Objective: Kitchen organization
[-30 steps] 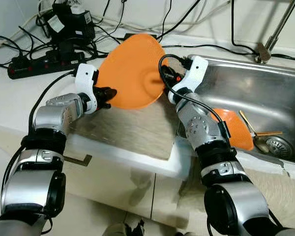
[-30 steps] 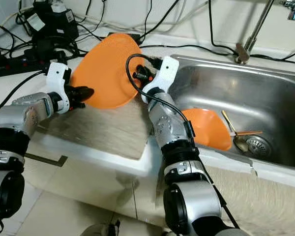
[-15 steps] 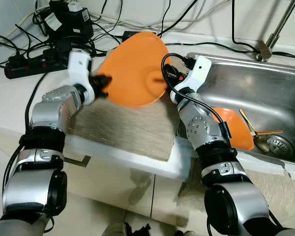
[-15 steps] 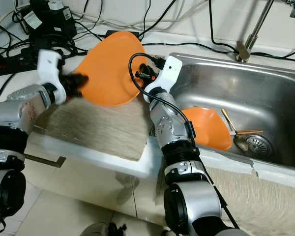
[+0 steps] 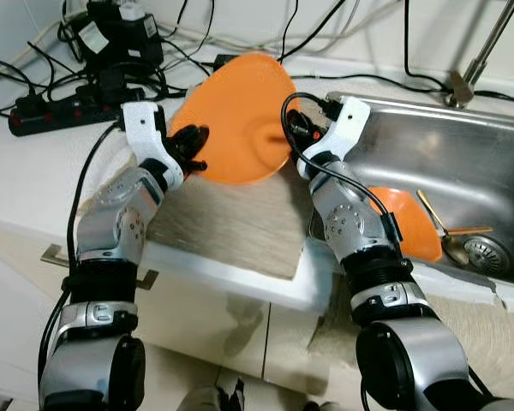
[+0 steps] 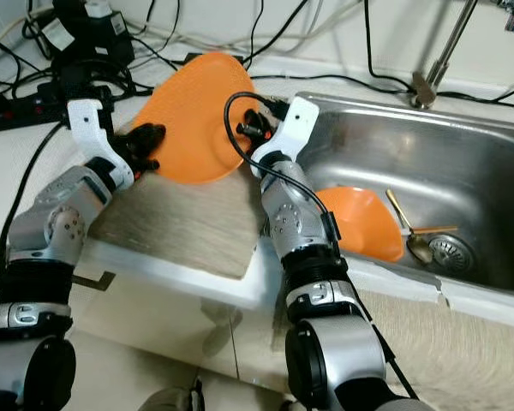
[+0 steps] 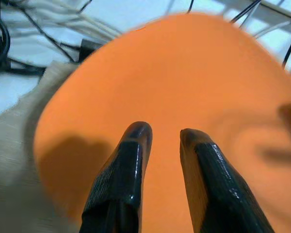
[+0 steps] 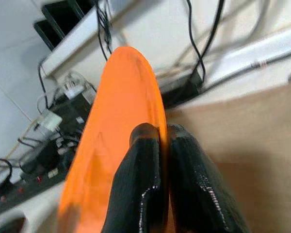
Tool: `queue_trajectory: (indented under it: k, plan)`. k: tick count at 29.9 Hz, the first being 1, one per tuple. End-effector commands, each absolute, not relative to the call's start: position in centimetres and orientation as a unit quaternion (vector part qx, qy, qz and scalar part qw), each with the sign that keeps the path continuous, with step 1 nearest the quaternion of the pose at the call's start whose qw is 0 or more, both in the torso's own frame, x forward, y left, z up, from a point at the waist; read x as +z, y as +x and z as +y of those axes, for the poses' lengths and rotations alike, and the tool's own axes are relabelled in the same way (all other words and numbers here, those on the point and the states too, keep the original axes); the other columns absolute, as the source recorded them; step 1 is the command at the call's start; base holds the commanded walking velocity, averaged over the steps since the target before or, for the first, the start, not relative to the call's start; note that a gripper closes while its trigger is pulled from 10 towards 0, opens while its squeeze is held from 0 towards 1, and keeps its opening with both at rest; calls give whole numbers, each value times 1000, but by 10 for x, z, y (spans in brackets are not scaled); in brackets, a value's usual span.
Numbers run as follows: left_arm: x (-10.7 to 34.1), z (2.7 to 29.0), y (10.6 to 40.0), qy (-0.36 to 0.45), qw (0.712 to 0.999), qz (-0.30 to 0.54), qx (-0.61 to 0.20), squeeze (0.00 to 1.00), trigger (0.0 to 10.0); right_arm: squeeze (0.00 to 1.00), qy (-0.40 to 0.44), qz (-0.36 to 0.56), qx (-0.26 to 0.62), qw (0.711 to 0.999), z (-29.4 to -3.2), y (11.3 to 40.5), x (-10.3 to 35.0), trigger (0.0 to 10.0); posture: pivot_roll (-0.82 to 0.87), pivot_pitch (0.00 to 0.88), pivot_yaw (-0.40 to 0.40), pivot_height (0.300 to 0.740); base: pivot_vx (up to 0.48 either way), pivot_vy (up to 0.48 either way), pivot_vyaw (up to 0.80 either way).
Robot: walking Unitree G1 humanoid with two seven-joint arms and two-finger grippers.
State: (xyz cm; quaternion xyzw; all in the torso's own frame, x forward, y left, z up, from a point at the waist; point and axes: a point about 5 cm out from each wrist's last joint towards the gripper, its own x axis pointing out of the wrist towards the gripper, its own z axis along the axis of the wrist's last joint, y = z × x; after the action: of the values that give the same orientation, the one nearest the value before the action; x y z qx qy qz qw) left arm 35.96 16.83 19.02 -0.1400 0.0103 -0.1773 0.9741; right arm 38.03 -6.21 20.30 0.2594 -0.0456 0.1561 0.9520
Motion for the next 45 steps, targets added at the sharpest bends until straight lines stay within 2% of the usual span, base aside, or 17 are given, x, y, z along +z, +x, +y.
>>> queue_trajectory:
  k: [1,13,20,26,33,45]
  plan:
    - [187,169,357,-143,974,19,-172,0,10000,0,259,-64,170,949,-54,378,213,0,65,34,27,740,0,0,0]
    - [189,170,353,-145,976,21,-161,0,10000,0,272,-130,179,937,-65,376,254,0,58,35,25,740,0,0,0]
    - [186,166,352,-143,976,25,-161,0,10000,0,211,-161,145,953,-84,381,263,0,51,33,27,740,0,0,0]
    - [185,167,354,-142,977,27,-157,0,10000,0,121,-182,70,973,-124,388,261,0,45,25,29,740,0,0,0]
    - [184,167,355,-143,977,27,-157,0,10000,0,95,-188,40,977,-138,389,260,0,39,16,33,740,0,0,0]
    - [183,166,357,-143,976,29,-159,0,10000,0,47,-236,-5,971,-167,389,284,0,33,0,35,740,0,0,0]
